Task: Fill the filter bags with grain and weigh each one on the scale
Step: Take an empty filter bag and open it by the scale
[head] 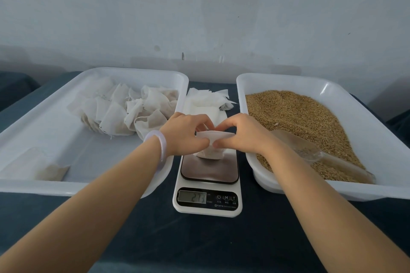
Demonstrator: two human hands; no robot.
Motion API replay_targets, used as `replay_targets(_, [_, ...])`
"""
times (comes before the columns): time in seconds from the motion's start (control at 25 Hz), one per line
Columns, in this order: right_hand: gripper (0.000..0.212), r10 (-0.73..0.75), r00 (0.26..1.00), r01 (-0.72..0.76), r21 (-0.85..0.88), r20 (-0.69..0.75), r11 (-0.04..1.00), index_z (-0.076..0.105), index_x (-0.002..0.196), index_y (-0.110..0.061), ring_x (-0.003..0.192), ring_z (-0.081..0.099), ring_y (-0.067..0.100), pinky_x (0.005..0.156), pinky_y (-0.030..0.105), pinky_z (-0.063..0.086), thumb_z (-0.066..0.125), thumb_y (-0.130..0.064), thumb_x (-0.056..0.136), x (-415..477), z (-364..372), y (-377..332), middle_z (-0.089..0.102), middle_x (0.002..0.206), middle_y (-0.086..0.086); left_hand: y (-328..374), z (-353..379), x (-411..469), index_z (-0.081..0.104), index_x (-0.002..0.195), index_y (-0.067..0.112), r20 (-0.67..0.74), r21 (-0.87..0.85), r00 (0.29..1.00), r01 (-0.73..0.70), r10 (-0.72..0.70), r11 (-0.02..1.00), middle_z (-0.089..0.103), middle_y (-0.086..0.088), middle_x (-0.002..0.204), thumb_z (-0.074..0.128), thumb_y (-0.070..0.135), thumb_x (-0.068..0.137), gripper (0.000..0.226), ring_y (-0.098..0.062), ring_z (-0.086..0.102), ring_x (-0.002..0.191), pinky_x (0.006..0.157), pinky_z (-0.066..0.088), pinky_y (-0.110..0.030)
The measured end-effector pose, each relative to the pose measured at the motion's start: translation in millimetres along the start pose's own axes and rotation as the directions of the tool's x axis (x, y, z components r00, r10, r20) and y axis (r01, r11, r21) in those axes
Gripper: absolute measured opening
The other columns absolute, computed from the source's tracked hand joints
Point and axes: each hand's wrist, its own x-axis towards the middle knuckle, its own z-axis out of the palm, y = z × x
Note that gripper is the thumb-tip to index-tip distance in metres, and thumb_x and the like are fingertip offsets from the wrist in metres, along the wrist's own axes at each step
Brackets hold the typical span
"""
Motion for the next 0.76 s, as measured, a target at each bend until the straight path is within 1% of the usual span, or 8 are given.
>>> replay_targets(0.16, [0.034, -0.003, 1.000, 0.003, -0.008, 0.007, 1.000, 0.072, 0.100, -0.030, 0.092, 0.060, 0.002, 0.078, 0.018, 0.045, 0.079, -0.038, 0.068, -0.9, -1.6, -0.9, 0.069, 0.098, -0.015, -0.1, 0.5, 1.0, 0.064, 0.103, 0.030, -0.013, 0.009, 1.000, -0.016, 0.016, 1.000, 0.060, 0.020, 0.084, 0.047, 0.040, 0.067, 0.041, -0.001, 0.052, 0.071, 0.085, 0.034, -0.024])
replay_targets(0.24, [0.031, -0.004, 1.000, 0.004, -0.008, 0.002, 1.000, 0.072, 0.098, -0.030, 0.090, 0.060, 0.003, 0.074, 0.016, 0.044, 0.079, -0.037, 0.068, -1.4, -0.9, -0.4, 0.069, 0.094, -0.015, -2.3, 0.7, 1.1, 0.067, 0.099, 0.029, -0.011, 0.026, 1.000, -0.028, 0.029, 0.999, 0.057, 0.021, 0.074, 0.054, 0.038, 0.074, 0.029, 0.001, 0.051, 0.067, 0.080, 0.031, -0.023])
replay_targets(0.32, [0.024, 0.001, 1.000, -0.001, -0.013, -0.003, 1.000, 0.073, 0.092, -0.028, 0.084, 0.056, 0.005, 0.070, 0.014, 0.040, 0.077, -0.033, 0.069, -1.6, 0.5, 2.1, 0.068, 0.088, -0.013, -2.9, 0.0, 1.7, 0.070, 0.091, 0.026, -0.003, 0.060, 0.999, -0.034, 0.034, 0.998, 0.059, 0.013, 0.069, 0.061, 0.030, 0.083, 0.013, -0.008, 0.050, 0.066, 0.077, 0.031, -0.026])
replay_targets(0.4, [0.014, -0.016, 1.000, 0.016, -0.033, 0.004, 0.999, 0.073, 0.085, -0.024, 0.080, 0.055, 0.008, 0.072, 0.019, 0.040, 0.074, -0.029, 0.072, -2.4, 0.5, 3.1, 0.066, 0.080, -0.009, -0.4, -0.4, 0.8, 0.069, 0.086, 0.024, 0.007, 0.075, 1.000, -0.019, 0.018, 0.997, 0.060, 0.007, 0.069, 0.060, 0.027, 0.086, 0.009, -0.015, 0.051, 0.070, 0.074, 0.029, -0.026])
replay_targets(0.48, [0.005, -0.053, 0.999, 0.053, -0.008, -0.012, 0.999, 0.070, 0.077, -0.023, 0.069, 0.057, 0.007, 0.065, 0.024, 0.042, 0.071, -0.027, 0.076, -2.9, 0.2, -0.4, 0.064, 0.071, -0.007, 2.6, -3.2, -3.4, 0.067, 0.085, 0.023, -0.016, 0.013, 1.000, 0.017, -0.017, 1.000, 0.059, 0.006, 0.070, 0.060, 0.024, 0.086, 0.007, -0.017, 0.054, 0.073, 0.071, 0.032, -0.025])
replay_targets(0.6, [0.010, -0.121, 0.986, 0.128, 0.055, -0.113, 0.990, 0.065, 0.073, -0.026, 0.057, 0.052, 0.000, 0.055, 0.019, 0.038, 0.065, -0.025, 0.083, -4.9, -0.7, -8.7, 0.061, 0.066, -0.009, 9.9, -10.0, -8.6, 0.067, 0.084, 0.015, -0.060, -0.135, 0.996, 0.058, -0.067, 0.989, 0.063, 0.006, 0.074, 0.064, 0.022, 0.084, 0.008, -0.013, 0.058, 0.073, 0.066, 0.042, -0.018])
replay_targets(0.68, [0.017, -0.182, 0.968, 0.196, 0.068, -0.172, 0.978, 0.061, 0.071, -0.028, 0.054, 0.049, -0.002, 0.050, 0.013, 0.037, 0.061, -0.022, 0.086, -6.8, -1.8, -21.7, 0.059, 0.065, -0.009, 13.1, -19.4, -13.6, 0.065, 0.081, 0.014, -0.093, -0.129, 0.991, 0.085, -0.098, 0.988, 0.059, 0.009, 0.068, 0.065, 0.026, 0.083, 0.013, -0.009, 0.055, 0.065, 0.055, 0.038, -0.008])
replay_targets(0.76, [0.021, -0.248, 0.944, 0.275, 0.103, -0.218, 0.956, 0.059, 0.070, -0.031, 0.057, 0.051, -0.003, 0.052, 0.010, 0.038, 0.059, -0.019, 0.087, -7.0, -0.2, -39.2, 0.059, 0.066, -0.010, 12.4, -32.9, -21.8, 0.060, 0.072, 0.018, -0.148, -0.139, 0.980, 0.113, -0.134, 0.984, 0.055, 0.010, 0.063, 0.063, 0.026, 0.084, 0.015, -0.008, 0.052, 0.061, 0.049, 0.036, -0.009])
